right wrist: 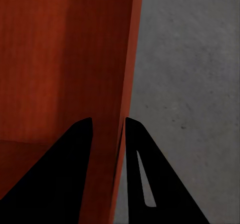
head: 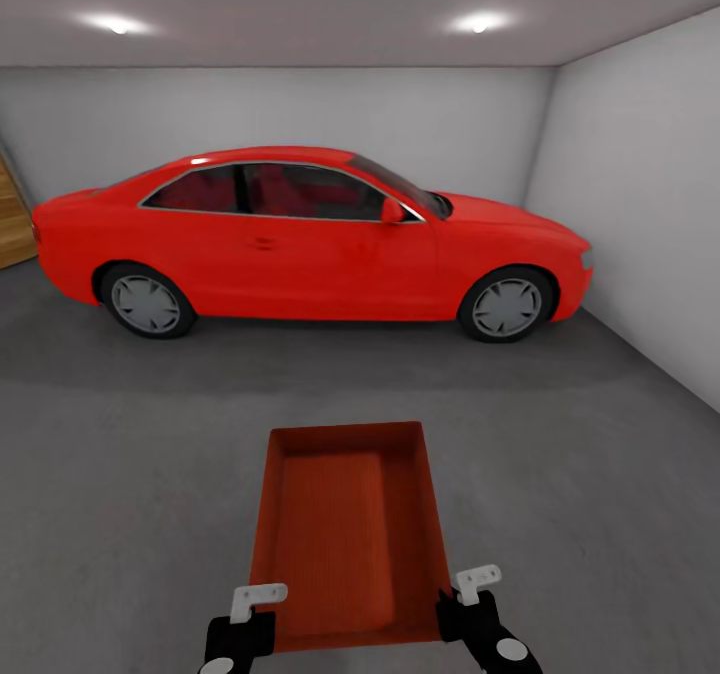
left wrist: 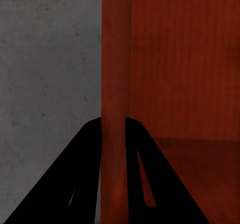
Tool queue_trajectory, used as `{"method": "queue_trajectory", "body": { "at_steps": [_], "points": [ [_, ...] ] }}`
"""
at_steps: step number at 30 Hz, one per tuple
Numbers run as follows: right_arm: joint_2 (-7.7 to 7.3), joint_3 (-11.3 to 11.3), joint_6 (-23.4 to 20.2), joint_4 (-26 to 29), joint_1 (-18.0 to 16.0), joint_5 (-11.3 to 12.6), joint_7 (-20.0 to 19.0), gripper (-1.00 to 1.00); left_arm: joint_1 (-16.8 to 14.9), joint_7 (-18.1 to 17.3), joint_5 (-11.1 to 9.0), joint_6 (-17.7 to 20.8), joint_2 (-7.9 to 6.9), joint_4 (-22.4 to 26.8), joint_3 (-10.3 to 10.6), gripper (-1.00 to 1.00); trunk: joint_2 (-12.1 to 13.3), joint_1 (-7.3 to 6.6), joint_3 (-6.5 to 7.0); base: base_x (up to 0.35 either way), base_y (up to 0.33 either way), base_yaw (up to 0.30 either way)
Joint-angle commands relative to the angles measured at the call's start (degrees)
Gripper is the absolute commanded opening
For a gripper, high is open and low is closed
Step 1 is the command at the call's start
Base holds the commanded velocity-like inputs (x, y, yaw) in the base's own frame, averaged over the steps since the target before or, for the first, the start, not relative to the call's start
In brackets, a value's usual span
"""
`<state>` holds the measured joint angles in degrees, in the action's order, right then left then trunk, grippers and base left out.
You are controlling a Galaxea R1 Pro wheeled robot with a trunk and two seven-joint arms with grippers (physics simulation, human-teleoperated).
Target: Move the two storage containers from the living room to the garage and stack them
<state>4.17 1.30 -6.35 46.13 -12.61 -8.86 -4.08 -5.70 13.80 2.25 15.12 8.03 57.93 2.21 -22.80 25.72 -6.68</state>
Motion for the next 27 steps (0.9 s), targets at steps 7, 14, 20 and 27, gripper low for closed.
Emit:
{"method": "queue_trajectory", "body": {
  "at_steps": [7,14,20,27],
  "points": [
    [0.08,-0.51,2.31,0.29,-0.05,3.15,2.23,-1.00,-0.01,-0.98,-4.10,0.26,1.28,-0.01,0.16,-1.00,-0.12,0.07,-0.12,0.323,0.000,0.000],
    [0.07,-0.51,2.31,0.28,-0.05,3.15,2.23,-1.00,-0.01,-0.98,-4.10,0.26,1.28,-0.23,0.24,-1.00,-0.12,0.07,-0.12,0.324,0.000,0.000],
    [0.08,-0.51,2.31,0.30,-0.05,3.15,2.23,-1.00,-0.01,-0.99,-4.10,0.26,1.28,-0.28,0.25,-1.00,-0.12,0.07,-0.12,0.323,0.000,0.000],
    [0.10,-0.51,2.31,0.28,-0.05,3.15,2.23,-1.00,-0.01,-1.05,-4.10,0.26,1.28,-0.28,0.25,-1.00,-0.12,0.07,-0.12,0.146,0.000,0.000]
  ]
}}
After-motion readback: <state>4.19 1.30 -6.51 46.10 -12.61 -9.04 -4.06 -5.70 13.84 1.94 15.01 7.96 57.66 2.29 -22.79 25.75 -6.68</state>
